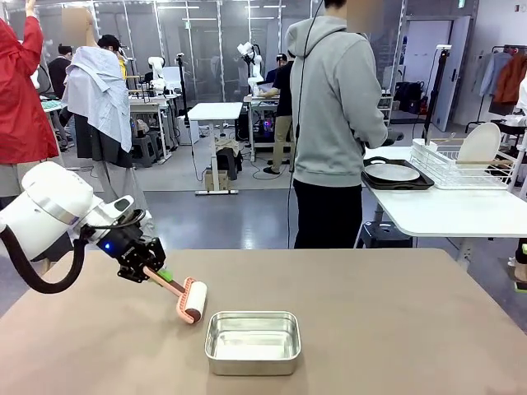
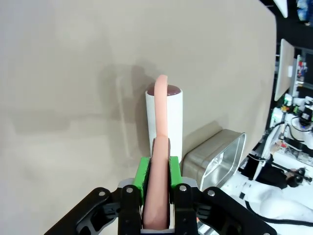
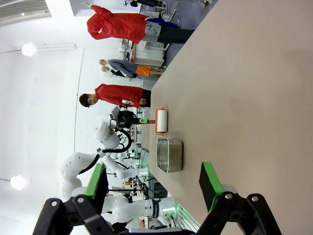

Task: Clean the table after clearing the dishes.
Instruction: When the right (or left) Handle tray is removed, use the right hand (or left hand) to clean the right (or left) side of the table with the Lint Roller.

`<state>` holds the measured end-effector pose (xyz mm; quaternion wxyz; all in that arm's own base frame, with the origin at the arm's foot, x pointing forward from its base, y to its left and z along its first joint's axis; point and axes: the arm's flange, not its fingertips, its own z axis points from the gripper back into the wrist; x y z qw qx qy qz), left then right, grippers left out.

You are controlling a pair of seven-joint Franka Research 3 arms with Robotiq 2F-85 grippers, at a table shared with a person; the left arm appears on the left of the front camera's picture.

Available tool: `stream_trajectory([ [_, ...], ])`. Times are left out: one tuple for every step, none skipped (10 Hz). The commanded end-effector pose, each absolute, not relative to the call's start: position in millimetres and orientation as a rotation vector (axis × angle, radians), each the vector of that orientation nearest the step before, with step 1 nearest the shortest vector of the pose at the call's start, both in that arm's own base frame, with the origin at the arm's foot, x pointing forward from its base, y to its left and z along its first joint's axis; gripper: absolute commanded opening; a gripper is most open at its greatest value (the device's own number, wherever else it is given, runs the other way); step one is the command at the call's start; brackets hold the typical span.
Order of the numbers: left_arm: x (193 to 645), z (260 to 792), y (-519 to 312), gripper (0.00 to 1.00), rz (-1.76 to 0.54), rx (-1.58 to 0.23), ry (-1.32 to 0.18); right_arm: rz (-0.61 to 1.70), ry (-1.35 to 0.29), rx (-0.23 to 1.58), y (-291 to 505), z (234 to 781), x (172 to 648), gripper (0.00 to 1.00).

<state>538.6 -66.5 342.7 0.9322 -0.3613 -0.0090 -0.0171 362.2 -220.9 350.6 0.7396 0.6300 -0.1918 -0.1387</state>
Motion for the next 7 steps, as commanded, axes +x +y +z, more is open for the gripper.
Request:
stream_trajectory([
  [538, 326, -54, 0.21, -0.037, -0.739, -0.035, -0.305, -0.405, 1.382, -219, 354, 359, 0.95],
  [537, 324, -40, 0.21, -0.018, -0.746, -0.030, -0.305, -0.405, 1.382, -219, 354, 359, 0.95],
  [537, 322, -22, 0.21, 0.005, -0.740, -0.031, -0.305, -0.405, 1.382, -219, 354, 359, 0.95],
  [535, 321, -2, 0.21, 0.023, -0.738, -0.037, -0.305, -0.405, 1.382, -219, 354, 359, 0.95],
  [532, 320, 15, 0.21, -0.006, -0.735, -0.038, -0.305, -0.405, 1.382, -219, 354, 359, 0.95],
  [529, 321, 40, 0.21, -0.056, -0.679, 0.007, -0.305, -0.405, 1.382, -219, 354, 359, 0.95],
  [530, 320, 64, 0.21, -0.049, -0.661, 0.024, -0.305, -0.405, 1.382, -219, 354, 359, 0.95],
])
